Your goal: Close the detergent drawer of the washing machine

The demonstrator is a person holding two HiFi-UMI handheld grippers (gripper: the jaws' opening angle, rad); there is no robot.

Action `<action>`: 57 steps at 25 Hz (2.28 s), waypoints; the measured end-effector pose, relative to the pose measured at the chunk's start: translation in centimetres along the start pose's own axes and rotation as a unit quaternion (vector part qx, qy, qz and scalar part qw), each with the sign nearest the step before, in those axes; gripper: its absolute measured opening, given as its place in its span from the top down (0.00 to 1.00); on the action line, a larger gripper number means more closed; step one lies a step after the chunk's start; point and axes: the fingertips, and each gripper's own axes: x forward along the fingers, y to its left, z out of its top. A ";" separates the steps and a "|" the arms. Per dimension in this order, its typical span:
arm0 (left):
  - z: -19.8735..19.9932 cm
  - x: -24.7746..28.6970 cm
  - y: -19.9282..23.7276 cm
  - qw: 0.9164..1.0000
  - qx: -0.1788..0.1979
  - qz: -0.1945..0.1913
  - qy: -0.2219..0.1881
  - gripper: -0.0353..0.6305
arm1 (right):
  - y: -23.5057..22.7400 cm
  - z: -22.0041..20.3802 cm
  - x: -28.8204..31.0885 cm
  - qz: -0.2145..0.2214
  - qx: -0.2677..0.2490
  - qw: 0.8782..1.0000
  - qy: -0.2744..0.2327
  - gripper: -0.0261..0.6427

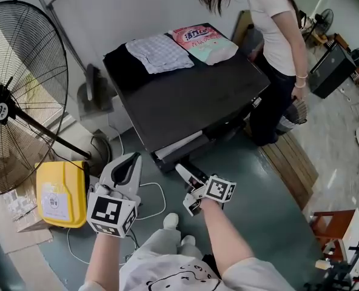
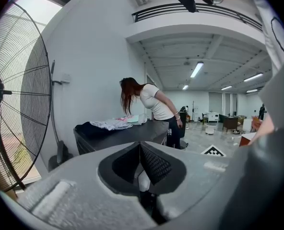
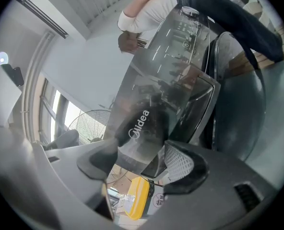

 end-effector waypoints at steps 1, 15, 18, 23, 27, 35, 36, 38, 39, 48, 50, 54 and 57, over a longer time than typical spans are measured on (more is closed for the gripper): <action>0.0 0.1 -0.1 1.000 0.000 -0.001 0.000 0.92 | 0.0 0.0 0.0 -0.001 -0.001 1.000 -0.001 0.53; -0.1 0.4 1.5 1.000 0.002 0.014 0.001 0.92 | 0.0 1.3 3.6 -0.011 -0.007 1.000 0.009 0.52; -0.1 0.6 1.5 1.000 0.003 0.013 0.002 0.92 | -0.2 1.3 3.8 -0.015 -0.012 1.000 0.014 0.52; -0.2 0.8 1.0 1.000 0.011 0.007 0.005 0.92 | -0.3 1.9 5.0 -0.036 -0.027 0.999 0.026 0.49; -0.3 0.5 0.8 1.000 0.014 0.006 0.006 0.92 | -0.3 1.9 5.2 -0.041 -0.028 0.998 0.032 0.49; 0.1 -0.1 0.5 1.000 0.007 0.004 -0.007 0.92 | -0.4 1.9 4.3 -0.099 -0.054 0.993 0.031 0.49; 0.3 -0.2 0.4 1.000 0.007 0.003 -0.009 0.92 | -0.4 2.0 4.0 -0.108 -0.060 0.992 0.032 0.49; 0.7 -0.4 0.2 1.000 0.007 0.003 -0.015 0.92 | 0.0 2.2 3.5 -0.116 -0.070 0.990 0.033 0.49; 0.9 -0.5 0.2 1.000 0.007 0.003 -0.018 0.92 | 0.2 2.3 3.2 -0.118 -0.076 0.990 0.033 0.49; 1.9 -1.8 -0.3 0.999 0.000 0.000 -0.040 0.92 | 3.5 2.4 0.5 -0.120 -0.146 0.981 0.044 0.50; 2.2 -2.1 -0.5 0.999 0.000 0.000 -0.045 0.92 | 4.5 2.6 0.0 -0.117 -0.167 0.978 0.046 0.50; 2.8 -3.2 -0.8 0.998 -0.002 0.008 -0.056 0.92 | 6.4 2.9 -1.5 -0.112 -0.201 0.972 0.041 0.50; 3.3 -4.3 -1.1 0.998 -0.003 0.020 -0.063 0.92 | 7.9 3.1 -2.9 -0.105 -0.223 0.969 0.036 0.50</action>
